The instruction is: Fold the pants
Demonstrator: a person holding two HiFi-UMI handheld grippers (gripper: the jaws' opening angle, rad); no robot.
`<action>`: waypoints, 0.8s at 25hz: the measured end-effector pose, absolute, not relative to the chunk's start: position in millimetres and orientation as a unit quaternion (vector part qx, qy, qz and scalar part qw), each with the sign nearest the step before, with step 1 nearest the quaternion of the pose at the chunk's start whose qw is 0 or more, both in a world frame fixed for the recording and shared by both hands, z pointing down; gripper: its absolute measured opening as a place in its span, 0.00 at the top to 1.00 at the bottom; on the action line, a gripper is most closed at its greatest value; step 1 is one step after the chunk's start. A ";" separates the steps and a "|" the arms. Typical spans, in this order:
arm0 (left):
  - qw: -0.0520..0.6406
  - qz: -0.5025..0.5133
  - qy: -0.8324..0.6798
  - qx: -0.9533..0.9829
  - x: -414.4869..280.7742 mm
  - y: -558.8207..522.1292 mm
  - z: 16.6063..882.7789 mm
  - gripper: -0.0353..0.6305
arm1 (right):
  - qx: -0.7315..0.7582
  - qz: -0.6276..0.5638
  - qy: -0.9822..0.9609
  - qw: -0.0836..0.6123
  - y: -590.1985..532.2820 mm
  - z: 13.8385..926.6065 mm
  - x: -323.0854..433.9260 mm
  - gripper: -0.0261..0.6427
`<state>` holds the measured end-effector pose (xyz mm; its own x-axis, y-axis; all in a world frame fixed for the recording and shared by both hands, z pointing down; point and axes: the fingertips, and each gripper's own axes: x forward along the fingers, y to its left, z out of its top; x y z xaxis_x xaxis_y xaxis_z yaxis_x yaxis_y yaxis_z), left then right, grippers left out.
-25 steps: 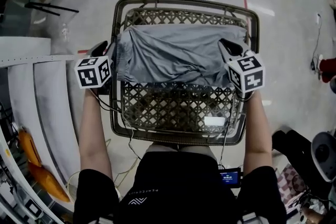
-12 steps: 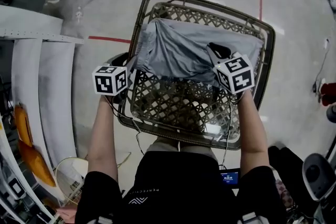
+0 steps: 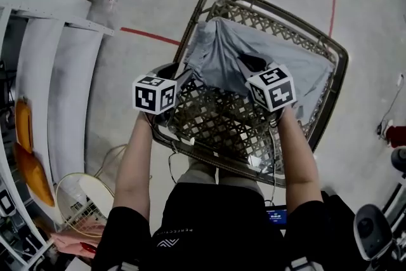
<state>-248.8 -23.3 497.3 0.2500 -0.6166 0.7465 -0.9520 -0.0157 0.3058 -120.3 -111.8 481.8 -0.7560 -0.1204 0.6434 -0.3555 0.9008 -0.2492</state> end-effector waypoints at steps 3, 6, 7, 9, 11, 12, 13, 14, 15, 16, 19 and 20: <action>0.417 0.196 -0.578 0.674 -243.4 -19.6 502.6 0.59 | 0.112 0.186 -0.919 0.328 -103.3 486.7 -138.9 0.90; 0.428 0.177 -0.587 0.664 -241.7 -19.1 501.3 0.56 | 0.103 0.181 -0.920 0.333 -93.2 484.3 -151.9 0.90; 0.433 0.169 -0.590 0.660 -242.2 -19.9 500.9 0.54 | 0.102 0.180 -0.919 0.335 -90.0 484.1 -155.5 0.90; 0.444 0.158 -0.594 0.652 -243.0 -22.0 503.0 0.53 | 0.099 0.179 -0.919 0.337 -85.3 486.1 -161.3 0.90; 0.455 0.150 -0.596 0.644 -242.2 -24.2 508.1 0.51 | 0.096 0.178 -0.919 0.338 -83.4 488.4 -165.4 0.90; 0.461 0.145 -0.596 0.641 -241.2 -25.4 511.1 0.51 | 0.095 0.177 -0.919 0.338 -83.4 489.0 -167.0 0.90; 0.467 0.140 -0.595 0.638 -240.2 -26.7 514.1 0.51 | 0.095 0.177 -0.920 0.338 -83.7 489.4 -168.4 0.90; 0.472 0.135 -0.595 0.636 -239.6 -27.7 516.5 0.51 | 0.095 0.177 -0.920 0.337 -84.1 489.8 -169.7 0.90; 0.474 0.131 -0.597 0.634 -239.6 -28.6 518.4 0.51 | 0.094 0.177 -0.920 0.336 -84.2 490.3 -170.9 0.90; 0.476 0.128 -0.599 0.631 -240.1 -29.2 519.6 0.51 | 0.093 0.178 -0.920 0.336 -83.7 490.8 -171.9 0.90; 0.481 0.118 -0.604 0.625 -241.4 -31.3 521.4 0.52 | 0.089 0.184 -0.920 0.335 -80.1 490.8 -173.8 0.90; 0.484 0.114 -0.603 0.624 -240.8 -32.6 521.8 0.52 | 0.088 0.185 -0.920 0.335 -79.0 490.6 -173.9 0.90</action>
